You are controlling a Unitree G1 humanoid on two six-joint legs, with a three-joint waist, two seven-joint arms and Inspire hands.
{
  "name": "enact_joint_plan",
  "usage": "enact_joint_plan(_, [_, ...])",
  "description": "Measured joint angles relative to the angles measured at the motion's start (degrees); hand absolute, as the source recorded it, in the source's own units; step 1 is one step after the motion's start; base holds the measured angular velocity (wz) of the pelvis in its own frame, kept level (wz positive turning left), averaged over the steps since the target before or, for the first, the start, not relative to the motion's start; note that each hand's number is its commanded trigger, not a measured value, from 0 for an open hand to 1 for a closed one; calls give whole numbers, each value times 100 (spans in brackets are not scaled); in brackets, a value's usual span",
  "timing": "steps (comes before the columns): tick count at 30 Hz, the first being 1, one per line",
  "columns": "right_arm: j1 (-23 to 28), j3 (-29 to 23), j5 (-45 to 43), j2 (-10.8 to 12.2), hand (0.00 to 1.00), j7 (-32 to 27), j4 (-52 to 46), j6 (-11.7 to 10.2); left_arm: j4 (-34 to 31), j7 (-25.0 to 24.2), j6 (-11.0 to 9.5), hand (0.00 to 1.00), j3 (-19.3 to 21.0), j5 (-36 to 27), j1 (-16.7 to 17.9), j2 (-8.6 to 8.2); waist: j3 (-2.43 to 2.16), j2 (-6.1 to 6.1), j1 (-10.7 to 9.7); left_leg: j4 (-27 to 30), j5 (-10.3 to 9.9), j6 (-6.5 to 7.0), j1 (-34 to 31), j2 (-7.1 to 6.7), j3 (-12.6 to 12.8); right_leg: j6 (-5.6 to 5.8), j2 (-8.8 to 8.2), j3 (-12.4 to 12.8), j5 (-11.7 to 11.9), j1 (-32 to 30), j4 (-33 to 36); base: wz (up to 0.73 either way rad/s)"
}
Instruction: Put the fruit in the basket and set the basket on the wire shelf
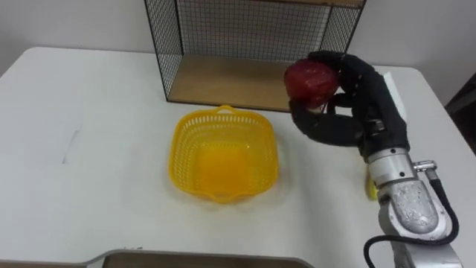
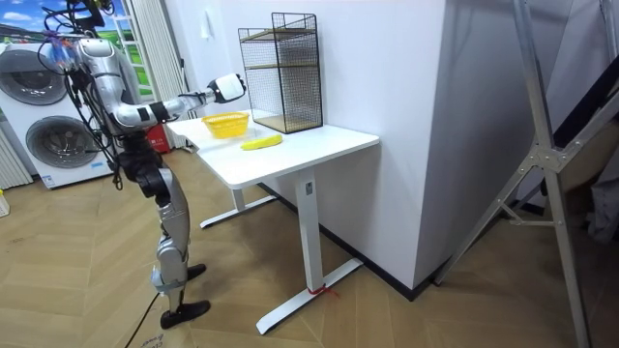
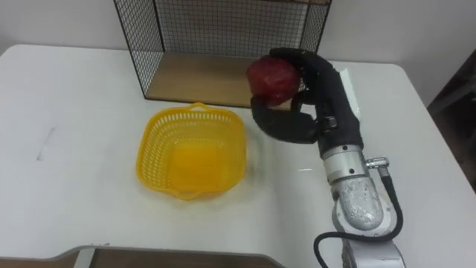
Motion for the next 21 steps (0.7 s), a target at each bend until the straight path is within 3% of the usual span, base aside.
enact_joint_plan(12, [7, 611, -448, -20, 100, 995, -274, 477, -10, -154, 81, 0, -299, 10, -173, 41, 11, -32, 129, 37, 0, 1, -70, 10, -5, -1, 1, 8, 4, -83, 60, 0])
enact_joint_plan(13, [7, 647, -457, -18, 81, 1011, -274, 518, -7, -154, 89, 0, -336, 11, -199, 40, 11, -32, 150, 37, 0, 1, -69, 11, -5, -1, 1, 8, 4, -83, 60, 0])
enact_joint_plan(14, [7, 654, -461, -16, 18, 1030, -274, 534, -7, -154, 89, 0, -349, 11, -212, 40, 11, -32, 165, 37, 0, 1, -69, 11, -5, -1, 1, 8, 4, -83, 60, 0])
enact_joint_plan(15, [7, 660, -469, -15, 0, 1060, -274, 547, -1, -152, 89, 0, -362, 10, -233, 40, 12, -33, 197, 37, 0, 1, -68, 11, -7, -1, 1, 7, 4, -82, 60, 0])
enact_joint_plan(21, [7, 827, -499, 8, 0, 1060, -273, 591, 0, -104, 91, 0, -420, -64, -252, 46, 29, -60, 215, 37, 0, 2, -82, 11, -8, -1, 2, 3, 4, -69, 62, 0])
